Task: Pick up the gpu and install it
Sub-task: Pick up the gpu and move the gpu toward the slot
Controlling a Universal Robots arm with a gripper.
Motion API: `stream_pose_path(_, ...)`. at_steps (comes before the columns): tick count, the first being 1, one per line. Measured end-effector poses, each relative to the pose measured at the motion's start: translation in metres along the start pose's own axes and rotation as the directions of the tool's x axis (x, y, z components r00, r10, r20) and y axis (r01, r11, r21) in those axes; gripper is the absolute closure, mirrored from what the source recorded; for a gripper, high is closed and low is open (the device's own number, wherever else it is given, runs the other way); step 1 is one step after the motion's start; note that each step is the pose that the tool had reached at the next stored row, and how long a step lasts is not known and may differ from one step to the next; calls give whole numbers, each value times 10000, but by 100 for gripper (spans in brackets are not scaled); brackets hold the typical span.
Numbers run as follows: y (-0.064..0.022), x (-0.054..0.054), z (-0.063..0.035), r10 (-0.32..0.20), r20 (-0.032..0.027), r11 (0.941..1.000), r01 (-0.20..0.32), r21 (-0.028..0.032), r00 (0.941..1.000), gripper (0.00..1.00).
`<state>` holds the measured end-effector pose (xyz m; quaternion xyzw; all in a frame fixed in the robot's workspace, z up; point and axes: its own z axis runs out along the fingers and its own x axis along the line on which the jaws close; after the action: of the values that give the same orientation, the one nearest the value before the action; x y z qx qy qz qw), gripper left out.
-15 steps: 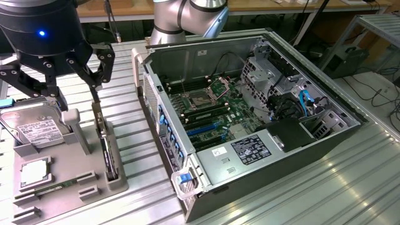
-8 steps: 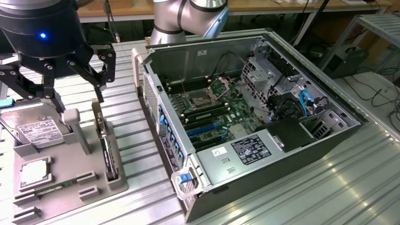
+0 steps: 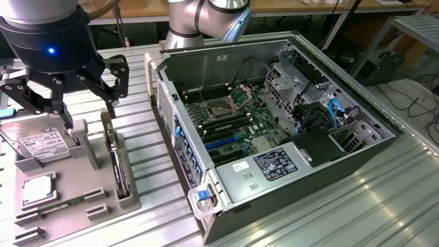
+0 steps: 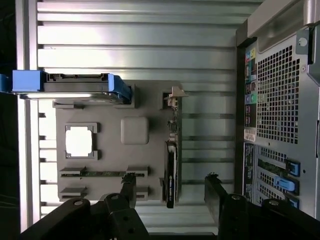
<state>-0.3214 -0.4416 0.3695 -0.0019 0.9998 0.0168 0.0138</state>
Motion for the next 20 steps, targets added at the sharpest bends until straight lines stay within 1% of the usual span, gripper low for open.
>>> stream_pose_path(8, -12, -5, 149, 69, 3, 10000, -69, 7, 10000, 34)
stream_pose_path(12, -19, -5, 197, 88, 3, 10000, -88, 21, 10000, 34)
stream_pose_path(20, -37, 0, 338, 92, 3, 10000, -92, 31, 10000, 34)
